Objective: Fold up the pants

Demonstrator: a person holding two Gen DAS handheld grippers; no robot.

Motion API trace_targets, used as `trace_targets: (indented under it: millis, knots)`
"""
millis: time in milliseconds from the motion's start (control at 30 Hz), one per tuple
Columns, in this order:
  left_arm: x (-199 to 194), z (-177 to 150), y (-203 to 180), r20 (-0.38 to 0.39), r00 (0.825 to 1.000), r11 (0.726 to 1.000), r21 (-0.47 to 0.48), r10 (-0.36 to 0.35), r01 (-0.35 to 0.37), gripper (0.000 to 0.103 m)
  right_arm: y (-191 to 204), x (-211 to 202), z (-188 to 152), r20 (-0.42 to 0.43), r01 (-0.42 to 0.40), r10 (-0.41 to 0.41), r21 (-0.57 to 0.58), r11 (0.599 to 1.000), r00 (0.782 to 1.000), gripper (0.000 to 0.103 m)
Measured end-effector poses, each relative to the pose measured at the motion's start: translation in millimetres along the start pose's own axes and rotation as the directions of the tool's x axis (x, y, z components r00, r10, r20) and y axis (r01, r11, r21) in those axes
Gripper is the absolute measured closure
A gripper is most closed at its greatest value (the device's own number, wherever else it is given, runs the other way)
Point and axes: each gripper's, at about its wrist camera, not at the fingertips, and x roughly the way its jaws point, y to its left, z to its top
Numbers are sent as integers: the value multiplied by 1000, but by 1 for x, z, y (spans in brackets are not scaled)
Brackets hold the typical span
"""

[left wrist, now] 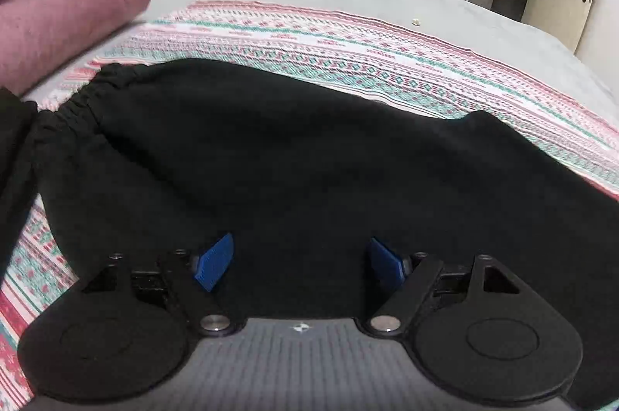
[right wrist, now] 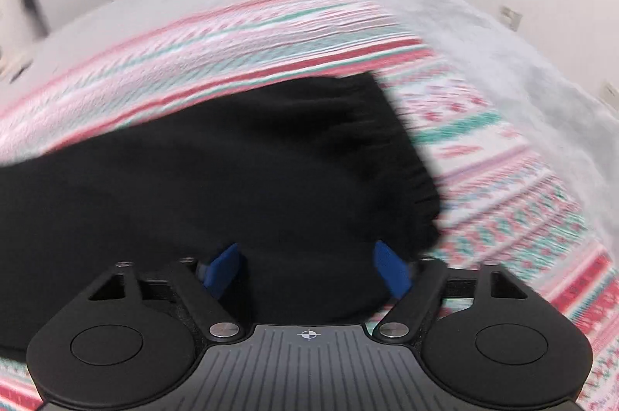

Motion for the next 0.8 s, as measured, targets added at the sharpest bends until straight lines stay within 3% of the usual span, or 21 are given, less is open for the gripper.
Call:
trace_targets:
  millis: [33, 100, 133, 167, 300, 433, 533, 700, 800]
  knots:
    - [-2, 1, 0, 1, 1000, 1000, -11, -18, 18, 1, -6, -7, 2, 13, 29, -29, 36, 999, 999, 64]
    - [-5, 0, -4, 20, 998, 999, -2, -54, 54, 1, -24, -28, 6, 84, 0, -13, 154, 988, 996, 51]
    - [-9, -2, -6, 30, 998, 998, 14, -64, 63, 1, -33, -38, 6, 120, -30, 4, 220, 975, 993, 34]
    - [-15, -4, -10, 40, 997, 997, 30, -72, 71, 1, -43, -45, 5, 147, -58, 15, 291, 955, 989, 28]
    - [-19, -7, -21, 35, 994, 993, 54, -108, 106, 1, -82, -32, -4, 109, -85, 35, 498, 863, 993, 29]
    - [-17, -9, -24, 17, 991, 989, 61, -136, 135, 1, -106, -18, -18, 108, -172, 134, 603, 779, 985, 28]
    - [-11, -8, -24, 6, 990, 988, 69, -140, 140, 1, -105, -14, -21, 132, -227, 184, 599, 768, 974, 28]
    - [-9, -11, -29, 1, 986, 980, 115, -164, 163, 1, -95, 2, -16, 159, -257, 202, 570, 780, 966, 28]
    - [-9, -13, -33, 1, 988, 980, 132, -153, 151, 1, -88, 3, -14, 170, -237, 172, 537, 810, 970, 40]
